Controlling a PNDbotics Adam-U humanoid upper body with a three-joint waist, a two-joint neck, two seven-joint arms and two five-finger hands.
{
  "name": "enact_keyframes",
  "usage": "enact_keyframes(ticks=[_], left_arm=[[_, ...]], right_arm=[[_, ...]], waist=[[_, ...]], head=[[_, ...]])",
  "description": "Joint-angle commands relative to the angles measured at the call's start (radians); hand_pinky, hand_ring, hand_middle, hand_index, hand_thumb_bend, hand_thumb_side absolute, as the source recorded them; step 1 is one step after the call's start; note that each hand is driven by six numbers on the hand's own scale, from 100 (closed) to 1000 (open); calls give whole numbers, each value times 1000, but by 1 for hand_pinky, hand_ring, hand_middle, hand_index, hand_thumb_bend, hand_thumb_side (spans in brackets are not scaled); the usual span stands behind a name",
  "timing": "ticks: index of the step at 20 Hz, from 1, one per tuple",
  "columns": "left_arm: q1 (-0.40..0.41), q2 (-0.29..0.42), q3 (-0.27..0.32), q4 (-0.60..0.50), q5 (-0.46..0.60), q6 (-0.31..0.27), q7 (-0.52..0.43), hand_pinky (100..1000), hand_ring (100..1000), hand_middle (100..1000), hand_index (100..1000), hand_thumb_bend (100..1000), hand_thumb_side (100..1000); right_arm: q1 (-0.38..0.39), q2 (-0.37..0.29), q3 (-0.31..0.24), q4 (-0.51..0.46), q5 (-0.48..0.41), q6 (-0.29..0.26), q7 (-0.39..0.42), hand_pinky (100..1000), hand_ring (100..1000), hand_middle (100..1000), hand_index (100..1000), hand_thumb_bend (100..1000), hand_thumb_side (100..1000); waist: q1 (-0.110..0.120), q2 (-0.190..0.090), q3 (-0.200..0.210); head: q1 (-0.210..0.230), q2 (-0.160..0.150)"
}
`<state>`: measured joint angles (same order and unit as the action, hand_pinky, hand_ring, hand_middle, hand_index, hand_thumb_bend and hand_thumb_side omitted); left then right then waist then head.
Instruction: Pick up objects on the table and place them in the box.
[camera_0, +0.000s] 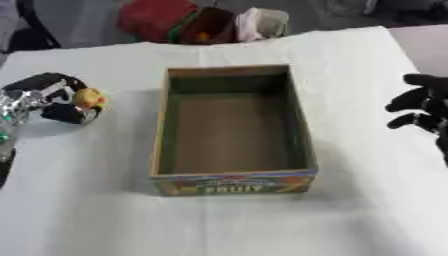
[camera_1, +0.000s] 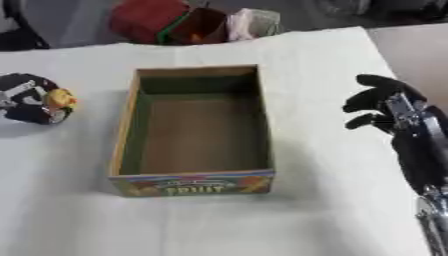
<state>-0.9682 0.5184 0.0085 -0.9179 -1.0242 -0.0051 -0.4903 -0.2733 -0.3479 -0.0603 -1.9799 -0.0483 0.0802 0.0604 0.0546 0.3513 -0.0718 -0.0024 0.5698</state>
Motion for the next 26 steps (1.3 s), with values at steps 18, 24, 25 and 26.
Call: enact_keyframes(ticks=[18,24,25,26], left_arm=[[-16,17,-2,-98,169,16,105,287,493,527,602,100,267],[-29,17,-17,-206,171,26,178,245,459,501,574,100,340],[-33,13,-22,-238,174,21,187,243,459,500,573,100,338],[-38,10,-29,-274,173,14,194,243,459,499,573,100,336]], right_arm=[[-9,0,-7,-20,-3,6,-7,551,669,582,828,100,896],[-10,0,-8,-20,-9,5,-10,551,669,582,827,100,894],[-10,0,-8,-20,-10,4,-11,551,669,582,827,100,894],[-11,-1,-8,-20,-11,3,-11,551,669,582,827,100,893]], waist=[[-4,-27,-2],[-5,-31,0],[-6,-32,1],[-6,-32,1]], head=[[-5,8],[-10,9],[-13,10],[-16,10]])
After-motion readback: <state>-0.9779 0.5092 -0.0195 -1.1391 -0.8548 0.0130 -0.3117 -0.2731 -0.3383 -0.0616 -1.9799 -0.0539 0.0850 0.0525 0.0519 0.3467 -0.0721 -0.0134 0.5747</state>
